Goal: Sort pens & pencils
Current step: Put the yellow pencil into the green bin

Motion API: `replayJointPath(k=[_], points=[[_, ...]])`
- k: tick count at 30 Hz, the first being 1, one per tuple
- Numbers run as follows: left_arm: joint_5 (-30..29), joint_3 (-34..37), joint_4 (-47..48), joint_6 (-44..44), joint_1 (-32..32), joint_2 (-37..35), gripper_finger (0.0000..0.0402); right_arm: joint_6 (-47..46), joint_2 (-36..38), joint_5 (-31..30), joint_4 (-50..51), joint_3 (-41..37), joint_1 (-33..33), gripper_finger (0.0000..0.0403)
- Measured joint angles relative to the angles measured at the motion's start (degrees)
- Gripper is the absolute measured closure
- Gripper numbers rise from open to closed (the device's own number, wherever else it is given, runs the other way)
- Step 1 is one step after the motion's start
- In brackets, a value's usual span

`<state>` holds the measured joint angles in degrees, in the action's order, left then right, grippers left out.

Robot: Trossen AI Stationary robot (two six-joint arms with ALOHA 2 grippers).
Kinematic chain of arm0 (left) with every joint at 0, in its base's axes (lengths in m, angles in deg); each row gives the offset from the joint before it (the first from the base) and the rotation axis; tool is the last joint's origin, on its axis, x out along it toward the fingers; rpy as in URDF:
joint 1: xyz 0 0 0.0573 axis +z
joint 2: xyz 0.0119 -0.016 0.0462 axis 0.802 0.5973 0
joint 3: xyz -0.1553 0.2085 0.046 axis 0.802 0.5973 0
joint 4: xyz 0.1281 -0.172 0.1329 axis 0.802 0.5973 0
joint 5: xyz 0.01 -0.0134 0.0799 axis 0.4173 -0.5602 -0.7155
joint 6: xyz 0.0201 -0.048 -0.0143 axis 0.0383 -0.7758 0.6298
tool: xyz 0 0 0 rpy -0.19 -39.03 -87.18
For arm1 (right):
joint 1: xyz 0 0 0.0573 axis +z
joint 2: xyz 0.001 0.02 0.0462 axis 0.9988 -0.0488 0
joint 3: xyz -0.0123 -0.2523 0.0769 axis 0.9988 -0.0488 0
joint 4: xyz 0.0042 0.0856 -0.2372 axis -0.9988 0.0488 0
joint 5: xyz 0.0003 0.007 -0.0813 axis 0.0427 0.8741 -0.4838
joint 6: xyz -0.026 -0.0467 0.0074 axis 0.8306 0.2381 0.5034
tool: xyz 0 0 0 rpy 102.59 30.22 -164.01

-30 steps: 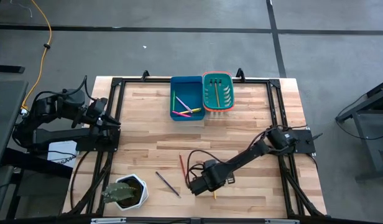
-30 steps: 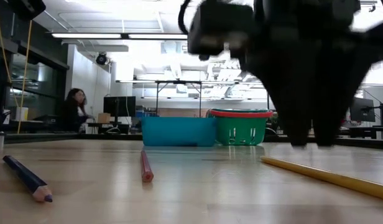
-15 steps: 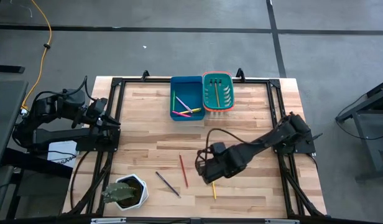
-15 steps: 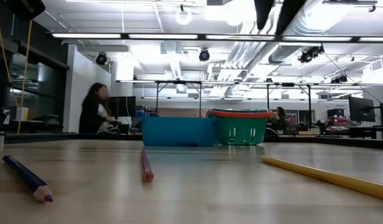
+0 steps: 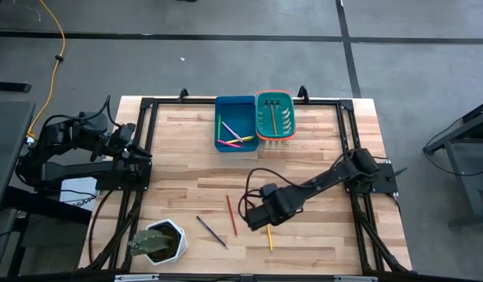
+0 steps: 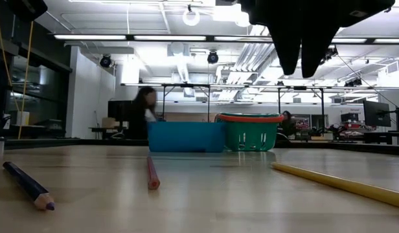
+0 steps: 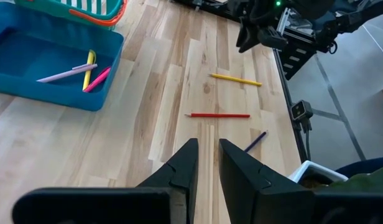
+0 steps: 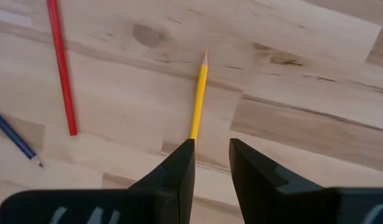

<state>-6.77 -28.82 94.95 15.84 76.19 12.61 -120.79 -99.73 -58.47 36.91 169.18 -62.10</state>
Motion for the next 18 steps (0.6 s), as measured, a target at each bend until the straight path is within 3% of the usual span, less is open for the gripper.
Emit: replayJointPath(k=[11, 18], points=[[0.02, 0.00, 0.13, 0.83, -0.02, -0.02, 0.0350, 0.50, 2.11, -0.70, -5.30, 1.70, 0.73, 0.0311], [0.01, 0.00, 0.13, 0.81, 0.00, -0.02, 0.0350, 6.88, 12.96, -14.61, -4.96, 6.01, 2.40, 0.0311]])
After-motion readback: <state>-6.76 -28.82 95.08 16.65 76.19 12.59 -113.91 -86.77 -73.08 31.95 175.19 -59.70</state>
